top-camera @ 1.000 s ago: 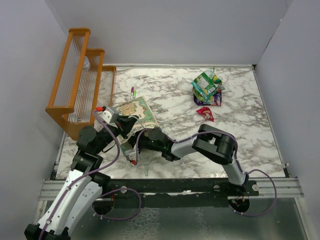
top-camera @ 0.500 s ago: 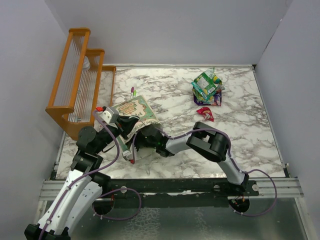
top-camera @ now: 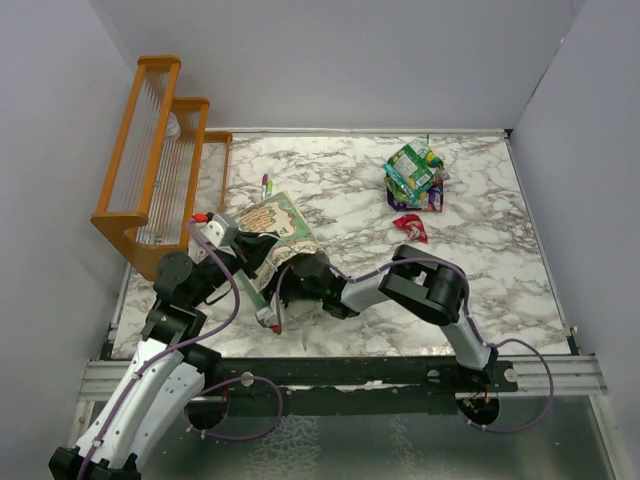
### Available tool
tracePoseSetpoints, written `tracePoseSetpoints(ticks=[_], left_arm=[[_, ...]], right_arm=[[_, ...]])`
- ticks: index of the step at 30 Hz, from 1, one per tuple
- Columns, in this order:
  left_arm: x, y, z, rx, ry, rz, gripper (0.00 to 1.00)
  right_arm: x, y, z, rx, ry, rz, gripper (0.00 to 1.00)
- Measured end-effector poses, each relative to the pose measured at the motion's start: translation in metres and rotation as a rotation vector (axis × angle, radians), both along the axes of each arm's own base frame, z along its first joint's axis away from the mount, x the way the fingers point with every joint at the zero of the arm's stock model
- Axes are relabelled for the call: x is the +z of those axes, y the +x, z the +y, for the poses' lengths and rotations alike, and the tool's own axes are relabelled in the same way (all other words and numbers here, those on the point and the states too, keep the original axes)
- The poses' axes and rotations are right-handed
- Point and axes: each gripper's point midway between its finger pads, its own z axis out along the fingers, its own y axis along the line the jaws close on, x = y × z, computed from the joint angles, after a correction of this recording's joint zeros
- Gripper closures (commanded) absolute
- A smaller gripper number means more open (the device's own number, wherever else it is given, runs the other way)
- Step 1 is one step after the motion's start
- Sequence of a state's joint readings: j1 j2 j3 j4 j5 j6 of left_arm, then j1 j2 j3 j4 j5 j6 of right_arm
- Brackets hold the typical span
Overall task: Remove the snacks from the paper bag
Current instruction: Take out the snack from the paper bag.
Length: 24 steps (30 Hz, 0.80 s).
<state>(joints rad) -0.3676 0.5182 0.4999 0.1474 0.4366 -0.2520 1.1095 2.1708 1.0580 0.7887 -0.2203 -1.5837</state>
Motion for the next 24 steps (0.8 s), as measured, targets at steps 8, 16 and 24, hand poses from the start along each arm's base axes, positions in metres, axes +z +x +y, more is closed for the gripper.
tracePoseSetpoints(ticks=[8,16,24], left_arm=[[-0.002,0.006,0.005,0.045,0.005,0.008,1.0],[-0.005,0.01,0.01,0.078,0.013,0.014,1.0],[-0.009,0.014,0.015,0.117,0.019,0.026,1.0]], right_arm=[[0.016,-0.014,-0.021,0.009,0.014,0.015,0.88],[0.036,-0.035,-0.039,0.016,0.046,0.062,0.89],[0.063,-0.064,-0.067,0.013,0.114,0.18,0.91]])
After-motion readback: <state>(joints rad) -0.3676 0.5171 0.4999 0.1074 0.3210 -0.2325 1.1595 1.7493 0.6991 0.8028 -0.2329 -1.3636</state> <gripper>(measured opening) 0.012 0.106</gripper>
